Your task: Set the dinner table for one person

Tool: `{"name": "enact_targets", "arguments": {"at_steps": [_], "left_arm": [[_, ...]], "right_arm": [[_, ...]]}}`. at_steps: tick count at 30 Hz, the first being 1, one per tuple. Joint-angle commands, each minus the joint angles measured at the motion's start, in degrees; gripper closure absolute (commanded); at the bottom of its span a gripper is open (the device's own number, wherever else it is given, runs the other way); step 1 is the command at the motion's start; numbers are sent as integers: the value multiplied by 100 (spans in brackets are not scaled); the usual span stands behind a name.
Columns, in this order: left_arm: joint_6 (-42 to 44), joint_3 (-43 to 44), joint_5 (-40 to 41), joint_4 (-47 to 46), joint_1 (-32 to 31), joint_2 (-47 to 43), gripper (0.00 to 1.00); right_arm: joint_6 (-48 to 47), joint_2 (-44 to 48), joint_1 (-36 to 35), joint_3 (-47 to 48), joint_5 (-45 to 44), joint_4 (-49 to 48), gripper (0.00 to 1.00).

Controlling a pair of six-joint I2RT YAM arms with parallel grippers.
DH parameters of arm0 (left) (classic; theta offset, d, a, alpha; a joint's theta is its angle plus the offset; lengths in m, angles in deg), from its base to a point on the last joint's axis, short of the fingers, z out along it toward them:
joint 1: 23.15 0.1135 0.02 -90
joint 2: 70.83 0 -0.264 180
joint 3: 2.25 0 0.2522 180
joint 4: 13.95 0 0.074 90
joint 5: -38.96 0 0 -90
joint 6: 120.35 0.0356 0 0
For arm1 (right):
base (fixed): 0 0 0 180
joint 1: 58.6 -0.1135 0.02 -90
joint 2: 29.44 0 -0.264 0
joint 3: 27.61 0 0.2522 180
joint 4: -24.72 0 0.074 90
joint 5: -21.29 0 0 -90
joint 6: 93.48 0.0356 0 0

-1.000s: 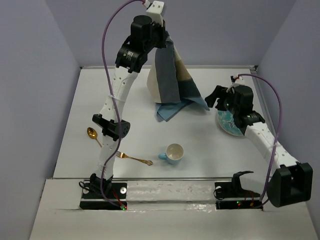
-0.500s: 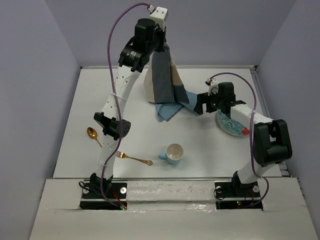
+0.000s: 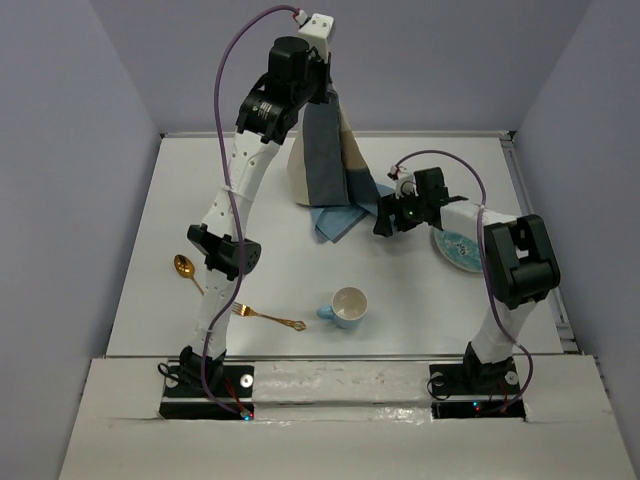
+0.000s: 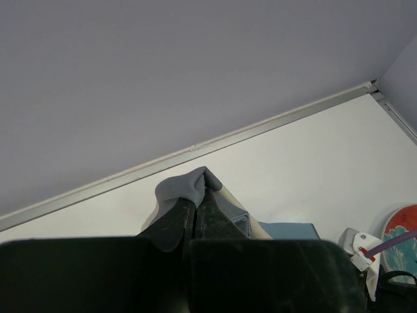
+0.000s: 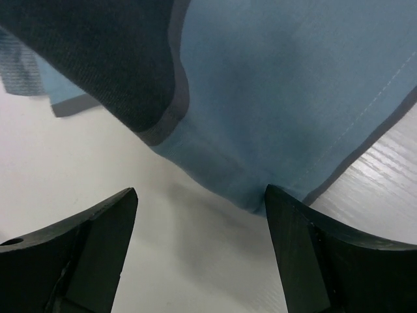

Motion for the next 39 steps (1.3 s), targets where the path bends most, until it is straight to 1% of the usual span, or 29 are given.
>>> {"name": "enact_targets", "arguments": {"at_steps": [1,2,4,7,8,9,10,12,13,18,25,32,33,34,35,36,37,39], "left_arm": [[127,129,-25,-264,17,-81,100],[127,156,-25,-255,17,-54,100],[127,270,-25,-264,26,-10,100],[101,358,-25,-229,26,69,100],[109,367,-25,-229,26,86,100],[127,367,-25,-220,26,95,100],[135,367,-25,-220,17,104,100],[170,367,-8,-211,17,113,100],[171,367,10,-229,17,113,100],[223,376,80,-299,26,95,100],[215,375,107,-299,17,69,100],[215,376,151,-290,26,34,100],[206,367,151,-282,17,34,100],[223,367,168,-273,17,34,100],[223,375,177,-273,26,25,100],[232,376,229,-273,26,25,100],[232,367,273,-264,26,-1,100],[250,367,396,-238,26,-28,100]], "right_arm": [[-61,-21,-103,412,-768,34,17],[-52,-30,-164,430,-902,16,19],[-52,-109,-234,535,-1017,51,20],[-25,-276,-304,702,-1464,165,23],[-25,-302,-357,720,-1735,165,24],[-51,-320,-358,738,-1868,148,31],[-60,-329,-358,738,-1974,139,36],[-43,-364,-410,755,-2168,121,41],[-60,-381,-410,773,-2134,113,46],[-131,-425,-410,791,-2019,183,46],[-245,-531,-463,905,-1783,314,50],[-271,-671,-516,1063,-1519,631,52],[-271,-680,-516,1063,-1518,649,55],[-254,-689,-516,1072,-1562,649,63],[-202,-680,-516,1089,-1675,640,85],[-175,-628,-516,1089,-1729,623,95],[-122,-575,-516,1063,-1764,570,100],[27,-391,-516,871,-1922,247,100]]}}
